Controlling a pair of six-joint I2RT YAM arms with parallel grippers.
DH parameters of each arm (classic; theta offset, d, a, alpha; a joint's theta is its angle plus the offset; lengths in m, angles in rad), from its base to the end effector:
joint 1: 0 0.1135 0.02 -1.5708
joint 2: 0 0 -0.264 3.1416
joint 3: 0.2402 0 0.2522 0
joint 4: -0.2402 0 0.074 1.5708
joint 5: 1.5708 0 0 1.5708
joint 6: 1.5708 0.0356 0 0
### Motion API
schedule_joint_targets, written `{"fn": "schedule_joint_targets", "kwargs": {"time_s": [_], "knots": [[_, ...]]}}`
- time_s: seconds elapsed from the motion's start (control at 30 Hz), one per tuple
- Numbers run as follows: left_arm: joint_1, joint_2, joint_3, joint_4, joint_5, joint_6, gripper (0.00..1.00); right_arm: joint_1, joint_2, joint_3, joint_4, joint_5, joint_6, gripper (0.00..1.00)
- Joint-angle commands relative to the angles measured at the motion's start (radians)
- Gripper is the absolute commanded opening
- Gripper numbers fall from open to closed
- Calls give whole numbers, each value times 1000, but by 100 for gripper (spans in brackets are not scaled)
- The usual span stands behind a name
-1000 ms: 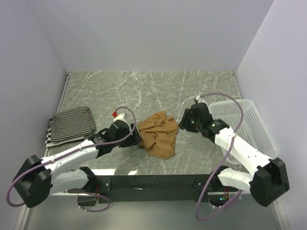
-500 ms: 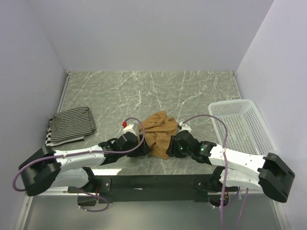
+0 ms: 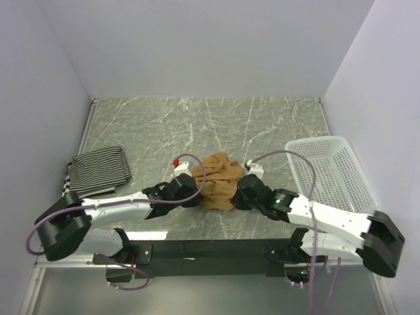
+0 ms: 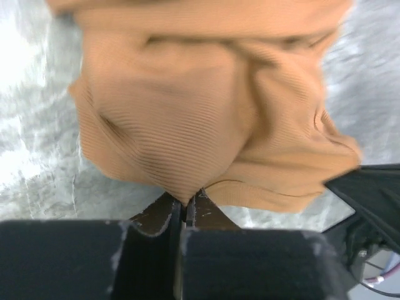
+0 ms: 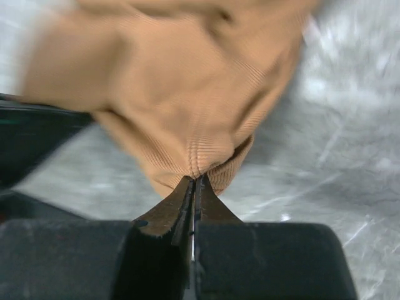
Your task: Fold and stack the tank tops
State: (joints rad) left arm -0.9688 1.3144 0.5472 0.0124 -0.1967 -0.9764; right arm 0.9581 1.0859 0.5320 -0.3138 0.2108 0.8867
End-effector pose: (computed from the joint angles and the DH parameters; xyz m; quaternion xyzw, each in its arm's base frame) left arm 0.1475 -0.2024 0.1674 -0.0424 0.9133 -0.2755 0.2968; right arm 0.1252 0.1652 0.1862 0.0029 0.9343 0.2133 0.2855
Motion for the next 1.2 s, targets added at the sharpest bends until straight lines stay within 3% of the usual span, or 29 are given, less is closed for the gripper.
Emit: {"fn": "schedule_joint_targets", "kwargs": {"time_s": [0.0, 0.3, 0.6, 0.8, 1.17], "knots": [[-5, -110, 97, -67, -64, 44, 1, 7, -135, 146, -111, 102, -25, 0], [-5, -360, 324, -353, -179, 128, 1, 5, -274, 514, -271, 187, -158, 0], [-5, -426, 592, -489, -102, 223, 1, 5, -293, 841, -350, 274, -304, 0], [-4, -434, 631, -566, -153, 213, 1, 7, -228, 953, -389, 323, -364, 0], [-14, -457, 499, -463, -32, 148, 0, 4, -251, 1006, -380, 533, -451, 0]]}}
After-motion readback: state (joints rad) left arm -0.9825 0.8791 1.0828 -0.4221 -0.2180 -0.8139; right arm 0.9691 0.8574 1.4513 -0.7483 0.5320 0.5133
